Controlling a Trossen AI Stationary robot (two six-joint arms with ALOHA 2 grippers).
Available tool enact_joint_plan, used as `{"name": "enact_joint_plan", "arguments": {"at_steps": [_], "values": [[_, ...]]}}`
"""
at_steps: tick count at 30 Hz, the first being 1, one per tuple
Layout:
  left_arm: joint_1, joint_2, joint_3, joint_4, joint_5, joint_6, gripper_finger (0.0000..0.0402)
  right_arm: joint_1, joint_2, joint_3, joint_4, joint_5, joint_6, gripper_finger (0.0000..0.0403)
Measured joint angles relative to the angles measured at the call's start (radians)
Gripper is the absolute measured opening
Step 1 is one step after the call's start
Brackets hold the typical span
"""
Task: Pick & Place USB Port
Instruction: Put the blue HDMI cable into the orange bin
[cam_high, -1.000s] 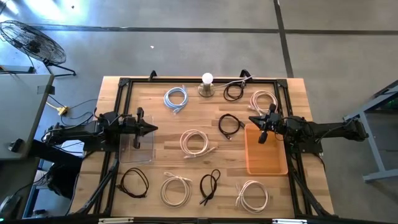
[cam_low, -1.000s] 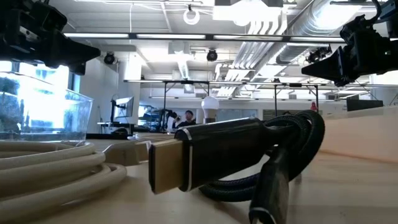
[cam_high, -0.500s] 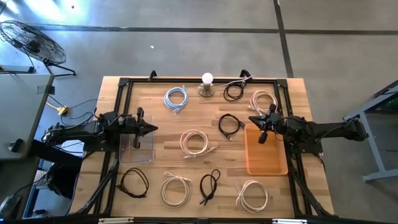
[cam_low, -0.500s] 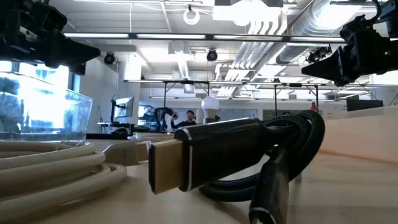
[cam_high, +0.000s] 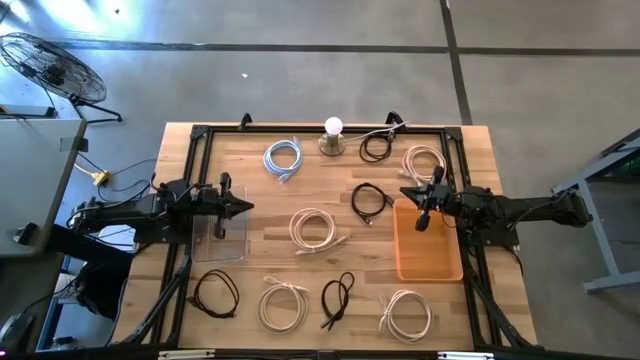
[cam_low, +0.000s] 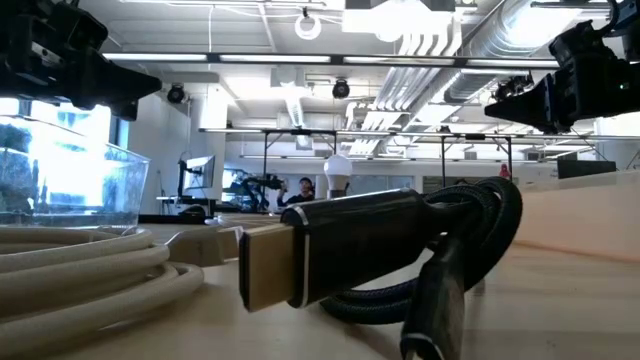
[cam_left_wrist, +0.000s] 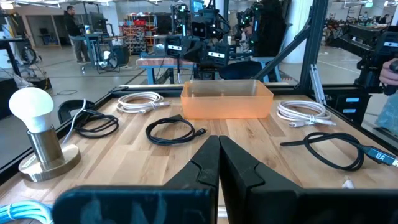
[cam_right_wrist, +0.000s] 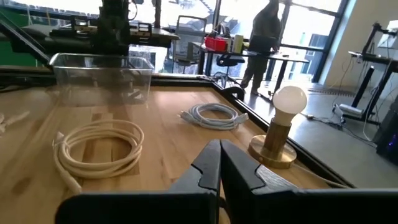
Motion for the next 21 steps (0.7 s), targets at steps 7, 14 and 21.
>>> {"name": "enact_joint_plan", "arguments": {"at_steps": [7,14,21], "values": [[0.0,0.0,0.0,0.0,0.0,0.0,0.0001,0.0,0.0,0.0,-0.009,0.001,-0.006,0.0],[0.0,0.0,0.0,0.001,-0.007,0.003,0.0001,0.0,0.0,0.0,-0.019,0.008,-0.024,0.0],[0.0,0.0,0.0,-0.008,-0.062,0.034,0.0001,0.0,0.0,0.0,-0.027,0.004,-0.028,0.0]]}}
